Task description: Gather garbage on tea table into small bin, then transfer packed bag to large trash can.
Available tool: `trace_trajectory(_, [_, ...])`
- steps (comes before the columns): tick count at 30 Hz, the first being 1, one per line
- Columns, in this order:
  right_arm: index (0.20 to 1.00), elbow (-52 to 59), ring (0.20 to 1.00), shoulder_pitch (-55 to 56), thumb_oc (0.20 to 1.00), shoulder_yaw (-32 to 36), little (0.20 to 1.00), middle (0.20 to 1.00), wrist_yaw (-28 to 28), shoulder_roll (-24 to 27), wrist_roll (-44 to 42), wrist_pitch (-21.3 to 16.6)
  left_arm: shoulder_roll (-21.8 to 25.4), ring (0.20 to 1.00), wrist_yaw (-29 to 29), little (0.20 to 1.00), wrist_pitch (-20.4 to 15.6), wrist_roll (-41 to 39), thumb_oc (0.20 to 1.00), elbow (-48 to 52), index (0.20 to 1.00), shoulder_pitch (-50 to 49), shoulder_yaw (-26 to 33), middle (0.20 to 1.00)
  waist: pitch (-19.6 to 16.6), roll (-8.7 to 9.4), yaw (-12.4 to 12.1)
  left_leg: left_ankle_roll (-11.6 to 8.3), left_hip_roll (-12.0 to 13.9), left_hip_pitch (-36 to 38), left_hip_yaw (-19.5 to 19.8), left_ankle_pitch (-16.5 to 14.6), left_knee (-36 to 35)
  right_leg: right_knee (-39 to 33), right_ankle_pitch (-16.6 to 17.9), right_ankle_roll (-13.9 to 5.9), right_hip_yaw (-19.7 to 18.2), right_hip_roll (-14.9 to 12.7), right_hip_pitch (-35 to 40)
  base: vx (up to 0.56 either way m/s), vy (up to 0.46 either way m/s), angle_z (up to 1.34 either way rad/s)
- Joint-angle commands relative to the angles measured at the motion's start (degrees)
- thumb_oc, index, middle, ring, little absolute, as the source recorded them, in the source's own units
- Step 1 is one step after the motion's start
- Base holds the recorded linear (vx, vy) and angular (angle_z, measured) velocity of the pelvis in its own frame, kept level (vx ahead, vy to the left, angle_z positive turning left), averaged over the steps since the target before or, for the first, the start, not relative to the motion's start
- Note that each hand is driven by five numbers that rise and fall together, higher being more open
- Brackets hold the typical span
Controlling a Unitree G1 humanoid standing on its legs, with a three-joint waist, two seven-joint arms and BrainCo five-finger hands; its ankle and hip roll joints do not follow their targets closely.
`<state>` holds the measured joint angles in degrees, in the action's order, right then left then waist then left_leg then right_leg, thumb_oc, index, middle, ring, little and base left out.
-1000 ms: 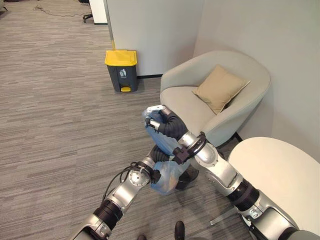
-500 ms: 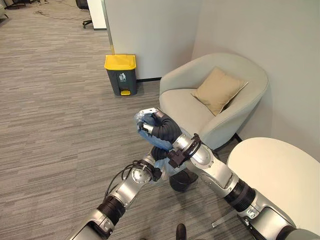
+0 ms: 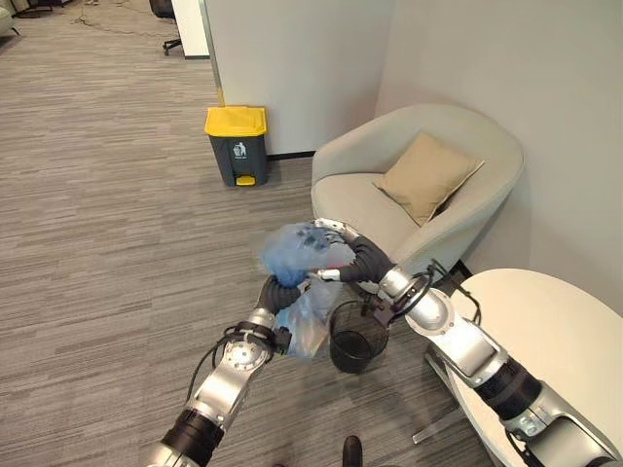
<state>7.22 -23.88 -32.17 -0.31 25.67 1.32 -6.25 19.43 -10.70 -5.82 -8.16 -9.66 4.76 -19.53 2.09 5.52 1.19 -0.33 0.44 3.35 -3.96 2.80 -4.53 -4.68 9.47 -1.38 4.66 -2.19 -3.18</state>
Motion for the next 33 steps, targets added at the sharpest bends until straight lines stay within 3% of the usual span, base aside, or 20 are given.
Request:
trace_trajectory(1, [1.000,6.8,1.000,-0.3,1.000,5.7,1.000,1.000,-3.7,0.7,7.5,-4.5,0.3,0.200,-0.8,0.200,-4.8,-3.0,0.200,1.1,0.200,2.3,3.4,0.200,0.1,-0.23,-0.4,-1.22,0.1,0.6,-0.1,-5.6,0.1,3.1,-11.1,-5.62,0.7,-2.7,5.3,0.00,0.000,0.00])
trace_trajectory(7, [1.000,5.6,1.000,11.0,1.000,13.7,1.000,1.000,-2.9,4.2,7.4,-4.0,1.4,0.200,1.1,0.200,-4.2,-4.3,0.200,-0.7,0.200,-4.7,9.9,0.200,-0.3,-0.65,0.2,-1.44,0.4,0.6,-0.3,-5.4,0.0,2.8,-11.1,-5.64,1.0,-2.7,5.7,0.00,-0.012,0.02])
trace_trajectory(12, [1.000,-10.8,1.000,26.6,1.000,23.1,1.000,1.000,1.6,2.5,-0.2,-1.1,2.7,0.200,6.3,0.200,-3.2,-7.5,0.200,-7.4,0.200,-12.1,18.8,0.200,0.3,-1.19,0.5,-1.83,0.6,0.4,-0.2,-4.8,0.2,3.0,-11.4,-5.60,1.9,-2.5,5.7,-0.03,-0.043,0.00])
trace_trajectory(22, [1.000,-24.8,1.000,33.1,1.000,29.1,1.000,1.000,3.1,0.3,-3.1,0.6,3.4,0.200,9.7,0.200,-2.5,-7.0,0.200,-13.3,0.200,-19.1,26.1,0.200,1.8,-1.60,-0.2,-2.33,1.1,-0.1,1.1,-4.7,1.3,3.6,-12.4,-4.99,2.7,-2.2,5.9,-0.03,-0.038,0.01])
trace_trajectory(25, [1.000,-26.8,1.000,32.9,1.000,30.5,1.000,1.000,2.0,0.0,-3.9,0.1,3.1,0.200,9.0,0.200,-2.5,-7.7,0.200,-14.8,0.200,-19.6,27.5,0.200,4.0,-1.41,-0.8,-2.63,1.1,-2.9,2.0,-5.0,5.0,4.4,-12.8,-4.60,3.3,-2.3,5.1,-0.13,-0.054,0.10])
trace_trajectory(27, [1.000,-27.8,1.000,31.6,1.000,31.1,1.000,1.000,0.6,0.0,-4.5,0.0,3.1,0.200,8.4,0.200,-2.7,-8.1,0.200,-15.6,0.200,-17.9,27.3,0.200,6.4,-1.02,-1.6,-3.95,1.0,-8.0,1.8,-4.9,9.5,4.6,-12.7,-4.33,5.3,-3.2,3.7,-0.19,-0.046,0.43])
trace_trajectory(30, [1.000,-28.3,1.000,31.0,1.000,31.1,1.000,1.000,-0.4,0.1,-4.8,-0.1,3.2,0.200,7.9,0.200,-2.9,-8.1,0.200,-16.8,0.200,-16.2,26.6,0.200,7.4,-0.80,-1.6,-4.30,1.8,-11.4,-0.9,-5.0,13.1,4.5,-12.4,-4.28,8.3,-4.2,2.9,-0.07,-0.008,0.81])
trace_trajectory(33, [1.000,-29.3,1.000,30.8,1.000,31.0,1.000,1.000,-1.6,-0.2,-4.7,0.2,3.4,0.200,7.6,0.200,-3.0,-7.8,0.200,-16.8,0.200,-15.1,25.7,0.200,7.8,-0.87,-1.2,-3.41,3.8,-11.9,-6.8,-5.3,13.6,4.8,-12.3,-4.38,11.1,-5.2,2.2,-0.02,0.053,0.50])
